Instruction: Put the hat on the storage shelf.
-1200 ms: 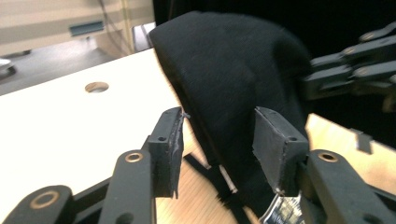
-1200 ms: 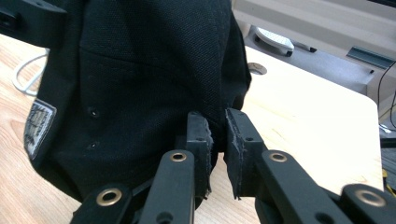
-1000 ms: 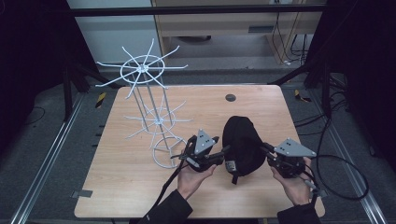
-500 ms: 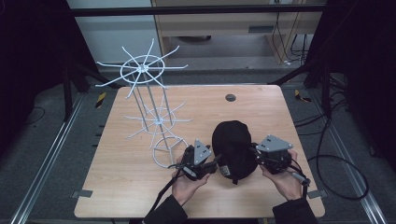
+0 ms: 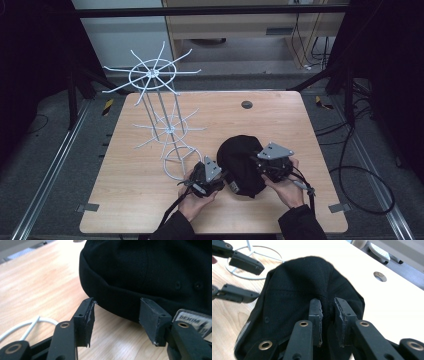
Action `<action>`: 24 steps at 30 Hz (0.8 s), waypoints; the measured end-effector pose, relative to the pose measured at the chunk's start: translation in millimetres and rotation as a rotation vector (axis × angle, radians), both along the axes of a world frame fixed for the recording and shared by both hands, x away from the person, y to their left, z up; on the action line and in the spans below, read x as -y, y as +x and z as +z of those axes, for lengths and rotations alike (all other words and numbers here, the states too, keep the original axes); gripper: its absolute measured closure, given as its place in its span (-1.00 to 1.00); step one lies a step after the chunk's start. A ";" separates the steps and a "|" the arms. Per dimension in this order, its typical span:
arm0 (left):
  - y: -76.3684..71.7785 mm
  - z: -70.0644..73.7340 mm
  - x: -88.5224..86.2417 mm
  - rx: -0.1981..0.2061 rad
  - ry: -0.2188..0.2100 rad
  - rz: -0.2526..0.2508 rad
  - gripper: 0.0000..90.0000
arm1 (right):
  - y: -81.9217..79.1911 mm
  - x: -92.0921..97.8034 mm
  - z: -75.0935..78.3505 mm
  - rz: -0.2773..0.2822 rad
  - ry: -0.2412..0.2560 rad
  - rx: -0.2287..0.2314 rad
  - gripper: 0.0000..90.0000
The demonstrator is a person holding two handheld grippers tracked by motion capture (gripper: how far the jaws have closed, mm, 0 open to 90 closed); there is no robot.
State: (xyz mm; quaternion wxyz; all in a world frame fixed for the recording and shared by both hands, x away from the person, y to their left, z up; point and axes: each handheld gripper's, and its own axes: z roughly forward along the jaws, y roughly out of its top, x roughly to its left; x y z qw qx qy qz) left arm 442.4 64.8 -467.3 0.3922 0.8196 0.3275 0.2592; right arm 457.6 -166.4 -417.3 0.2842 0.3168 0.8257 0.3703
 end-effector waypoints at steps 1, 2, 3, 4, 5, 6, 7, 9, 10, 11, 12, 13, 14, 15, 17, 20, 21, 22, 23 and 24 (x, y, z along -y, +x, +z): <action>0.2 -2.0 -1.3 -0.004 0.006 0.002 0.00 | 3.6 -4.7 -4.3 0.001 -0.001 -0.001 0.70; 0.6 -3.4 -3.0 -0.009 0.017 0.002 0.00 | 3.6 -4.7 -4.3 0.001 -0.001 -0.001 0.70; 0.5 -4.4 -4.7 -0.013 0.020 0.005 0.00 | 5.2 -7.0 -6.2 0.003 0.000 -0.003 0.70; 0.6 -5.1 -7.0 -0.017 0.019 0.003 -0.01 | 6.6 -9.1 -8.1 0.005 -0.001 -0.004 0.70; 0.2 -5.8 -8.9 -0.025 0.005 0.009 -0.01 | 7.7 -11.1 -9.7 0.006 -0.008 -0.003 0.68; 0.2 -5.6 -12.1 -0.035 0.001 0.004 -0.02 | 8.6 -12.3 -11.3 0.007 -0.005 -0.009 0.65; 0.4 -4.5 -18.7 -0.063 -0.031 -0.001 -0.03 | 9.6 -13.2 -12.8 0.006 0.003 -0.019 0.61; 0.4 -3.9 -21.6 -0.067 -0.051 0.001 -0.04 | 9.0 -12.5 -11.9 0.005 0.012 -0.017 0.58; 0.6 -2.6 -23.9 -0.073 -0.065 0.006 -0.04 | 8.1 -11.1 -10.2 0.008 0.023 -0.014 0.55; 0.8 -1.2 -25.2 -0.076 -0.082 0.010 -0.05 | 6.8 -8.9 -7.9 0.010 0.038 -0.011 0.54; 0.2 0.7 -26.9 -0.074 -0.085 0.005 -0.06 | 5.2 -5.9 -5.1 0.012 0.064 -0.008 0.54; -1.2 2.7 -28.6 -0.063 -0.075 0.002 -0.09 | 1.5 1.6 2.4 0.009 0.124 -0.003 0.46; -2.9 4.9 -30.6 -0.053 -0.066 0.000 -0.09 | 1.5 1.6 2.4 0.009 0.124 -0.003 0.46; -4.8 7.2 -33.4 -0.055 -0.071 -0.004 -0.11 | -0.1 6.0 6.2 0.007 0.149 0.004 0.42; -9.6 11.7 -40.6 -0.059 -0.097 -0.010 -0.13 | -3.2 15.3 13.1 -0.013 0.197 0.012 0.35; -19.9 16.9 -52.6 -0.040 -0.098 -0.030 -0.17 | -6.9 28.9 20.0 -0.048 0.226 0.021 0.26; -23.7 17.9 -57.0 -0.031 -0.103 -0.031 -0.18 | -8.0 33.0 21.2 -0.053 0.229 0.022 0.23; -27.2 18.9 -61.8 -0.028 -0.106 -0.033 -0.18 | -9.1 36.6 21.7 -0.056 0.237 0.019 0.20; -30.6 20.1 -66.9 -0.032 -0.111 -0.031 -0.19 | -9.9 39.7 21.5 -0.059 0.244 0.011 0.17; -33.5 21.0 -71.6 -0.033 -0.116 -0.030 -0.19 | -10.5 42.2 20.5 -0.057 0.248 0.003 0.15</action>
